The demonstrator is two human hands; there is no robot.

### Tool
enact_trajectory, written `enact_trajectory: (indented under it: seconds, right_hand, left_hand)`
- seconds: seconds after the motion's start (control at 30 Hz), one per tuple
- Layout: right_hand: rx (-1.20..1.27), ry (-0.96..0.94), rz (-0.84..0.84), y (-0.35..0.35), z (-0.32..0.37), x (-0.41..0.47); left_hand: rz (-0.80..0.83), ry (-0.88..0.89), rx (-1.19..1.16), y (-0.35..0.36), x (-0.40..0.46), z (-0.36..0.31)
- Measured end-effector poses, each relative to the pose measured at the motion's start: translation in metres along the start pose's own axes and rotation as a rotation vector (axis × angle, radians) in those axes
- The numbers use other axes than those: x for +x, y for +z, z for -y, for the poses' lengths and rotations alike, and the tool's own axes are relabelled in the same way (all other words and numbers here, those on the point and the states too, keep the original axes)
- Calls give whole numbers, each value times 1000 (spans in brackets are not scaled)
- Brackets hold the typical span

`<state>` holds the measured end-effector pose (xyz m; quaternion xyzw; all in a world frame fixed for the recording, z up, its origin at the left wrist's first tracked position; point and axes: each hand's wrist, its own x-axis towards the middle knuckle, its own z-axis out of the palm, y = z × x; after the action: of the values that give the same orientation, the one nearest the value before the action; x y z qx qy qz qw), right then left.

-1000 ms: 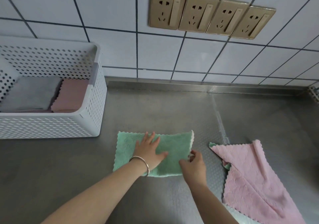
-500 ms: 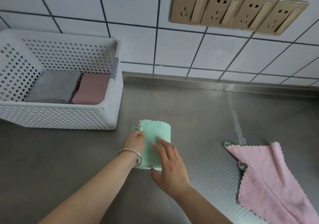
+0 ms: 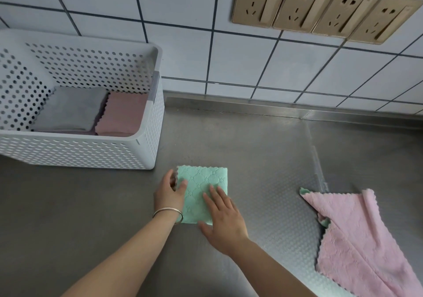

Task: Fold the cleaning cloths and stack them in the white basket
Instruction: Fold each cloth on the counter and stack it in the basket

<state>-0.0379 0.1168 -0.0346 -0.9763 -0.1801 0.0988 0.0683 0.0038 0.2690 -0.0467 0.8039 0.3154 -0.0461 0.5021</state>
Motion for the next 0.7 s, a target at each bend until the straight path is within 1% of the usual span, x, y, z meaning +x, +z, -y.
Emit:
enact_trajectory:
  seconds: [0.03, 0.07, 0.1, 0.13, 0.17, 0.2, 0.23, 0.27, 0.33, 0.4, 0.47, 0.57, 0.6, 0.63, 0.67, 0.7]
  right_hand:
    - [-5, 1, -21, -2, 0, 0]
    - [-12, -6, -42, -3, 0, 0]
    - [-22, -8, -50, -3, -1, 2]
    - [-37, -1, -42, -3, -2, 5]
    - [-48, 13, -27, -2, -4, 8]
    - [-51, 31, -5, 2, -6, 10]
    - [-45, 53, 33, 5, -8, 11]
    - [-35, 77, 76, 7, -8, 12]
    - [-9, 121, 120, 12, -10, 13]
    - [-36, 156, 163, 14, -11, 12]
    - [-98, 106, 239, 13, -11, 14]
    - [-68, 85, 327, -1, -10, 19]
    - [-18, 100, 312, -7, -10, 20]
    - [61, 130, 256, -11, -9, 21]
    - [169, 185, 164, -16, -9, 22]
    - [292, 273, 56, -19, -7, 22]
  left_hand:
    - [-46, 27, -37, 0, -2, 0]
    - [-106, 90, 3, -1, -5, 0]
    - [-160, 213, 131, -1, -9, 1]
    - [-178, 367, 312, -1, -13, 4]
    - [-125, 496, 493, 1, -16, 8]
    - [-28, 591, 661, 5, -18, 13]
    - [58, 654, 794, 8, -18, 20]
    - [119, 684, 880, 9, -18, 25]
    - [195, 661, 969, 11, -11, 33]
    - [225, 636, 1029, 11, -5, 37]
    - [279, 599, 1066, 12, -4, 33]
    - [337, 536, 1076, 11, -11, 21]
    - [329, 521, 1032, 8, -13, 16]
    - [297, 508, 949, 6, -14, 13]
    - [226, 481, 812, 4, -15, 12]
    - [122, 429, 643, 2, -16, 12]
